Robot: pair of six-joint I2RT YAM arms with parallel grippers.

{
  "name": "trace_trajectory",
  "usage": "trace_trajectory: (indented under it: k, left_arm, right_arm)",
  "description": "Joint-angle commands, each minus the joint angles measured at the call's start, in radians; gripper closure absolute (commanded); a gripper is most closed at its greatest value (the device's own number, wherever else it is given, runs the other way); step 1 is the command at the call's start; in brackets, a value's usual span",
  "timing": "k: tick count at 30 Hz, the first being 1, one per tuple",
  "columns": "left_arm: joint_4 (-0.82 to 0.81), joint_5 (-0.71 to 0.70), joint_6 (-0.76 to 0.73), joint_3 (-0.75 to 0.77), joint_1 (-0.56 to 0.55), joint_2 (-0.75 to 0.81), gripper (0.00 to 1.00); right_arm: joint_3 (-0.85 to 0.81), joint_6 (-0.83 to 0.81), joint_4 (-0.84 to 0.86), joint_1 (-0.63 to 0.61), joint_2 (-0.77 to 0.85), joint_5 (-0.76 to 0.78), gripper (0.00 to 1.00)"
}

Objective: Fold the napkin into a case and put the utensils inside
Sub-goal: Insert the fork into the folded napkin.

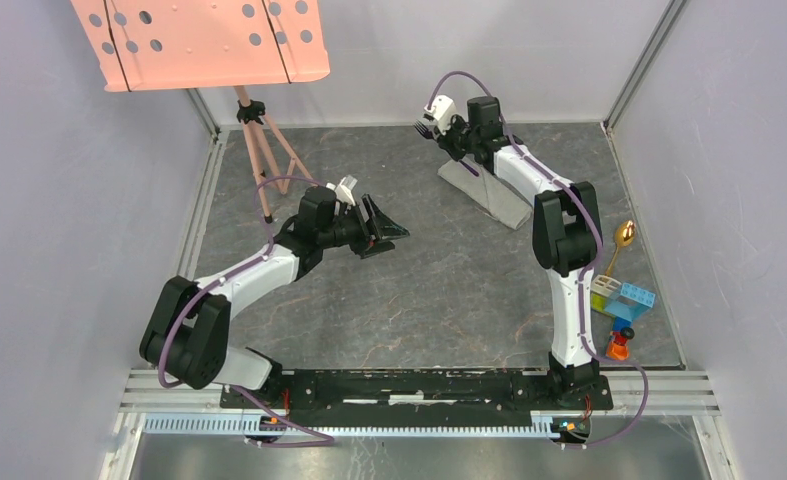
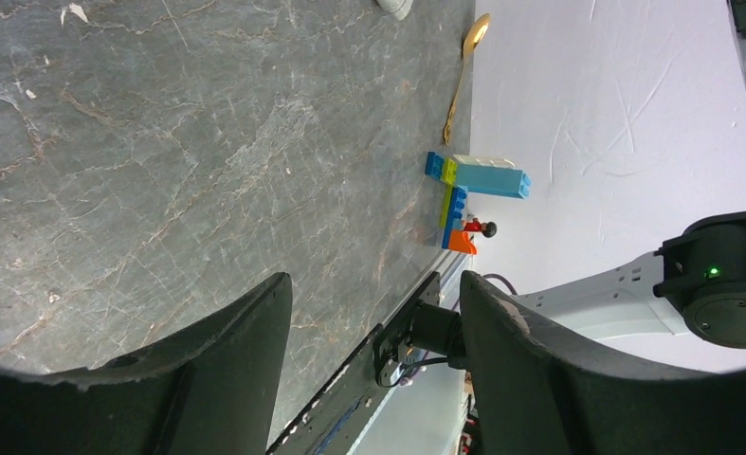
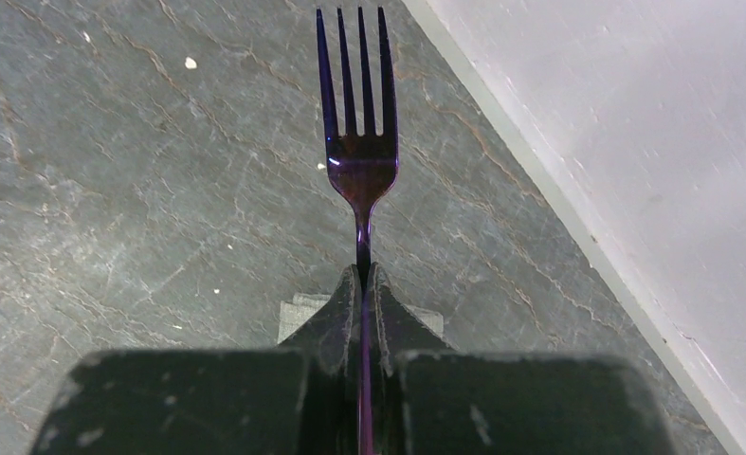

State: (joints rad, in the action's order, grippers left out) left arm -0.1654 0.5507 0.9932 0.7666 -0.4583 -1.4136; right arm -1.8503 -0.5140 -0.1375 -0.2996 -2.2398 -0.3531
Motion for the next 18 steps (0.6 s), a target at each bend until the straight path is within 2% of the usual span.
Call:
trace_trajectory:
  k: [1, 18]
  left_arm:
    - [0.023, -0.008, -0.051, 0.022, 0.000, 0.030, 0.28]
    - [0.019, 0.004, -0.053, 0.000, -0.001, 0.053, 0.27]
  right_arm:
    - [0.009, -0.044, 0.011, 0.005, -0.014, 0.018, 1.00]
    - [0.049, -0.046, 0.001, 0.022, -0.020, 0.022, 1.00]
